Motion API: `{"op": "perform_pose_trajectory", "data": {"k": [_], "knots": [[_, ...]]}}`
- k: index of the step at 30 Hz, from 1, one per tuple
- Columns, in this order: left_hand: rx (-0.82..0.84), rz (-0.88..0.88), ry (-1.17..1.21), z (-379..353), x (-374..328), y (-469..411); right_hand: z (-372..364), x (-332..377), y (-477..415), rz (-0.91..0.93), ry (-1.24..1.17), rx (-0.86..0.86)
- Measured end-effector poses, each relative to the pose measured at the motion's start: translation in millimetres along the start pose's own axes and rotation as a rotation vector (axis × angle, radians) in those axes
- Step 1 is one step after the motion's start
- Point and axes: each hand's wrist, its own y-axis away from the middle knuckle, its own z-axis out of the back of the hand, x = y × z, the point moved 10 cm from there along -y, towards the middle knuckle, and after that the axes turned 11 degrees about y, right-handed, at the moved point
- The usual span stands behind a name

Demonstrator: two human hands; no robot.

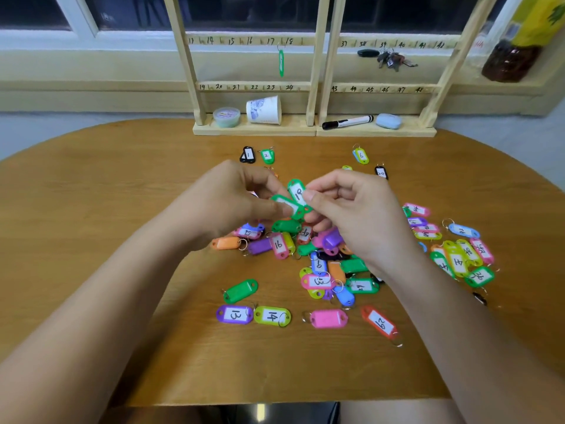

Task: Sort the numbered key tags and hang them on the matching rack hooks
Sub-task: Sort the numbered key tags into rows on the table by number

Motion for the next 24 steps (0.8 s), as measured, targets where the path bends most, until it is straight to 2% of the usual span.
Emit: {"op": "perform_pose_trajectory", "data": {"k": [4,10,20,24], "knots": [[-0.081,0.057,0.130,-3.3,5.4,-17.4,8.9,-7.0,0.7,-0.016,-0.023,0.034],[-0.170,0.026,0.370,-13.0,8.6,-25.7,17.7,-16.9,-0.8,-0.036,-0.027,0.024],[-0.255,0.018,0.434,-25.4,22.2,-26.2,23.0,-21.9,-9.7,-0.035,0.170,-0.037],[-0.244,0.031,0.483,-28.8,24.5,-26.6,23.2,-26.4,-17.7,-0.040,0.152,0.024]]}}
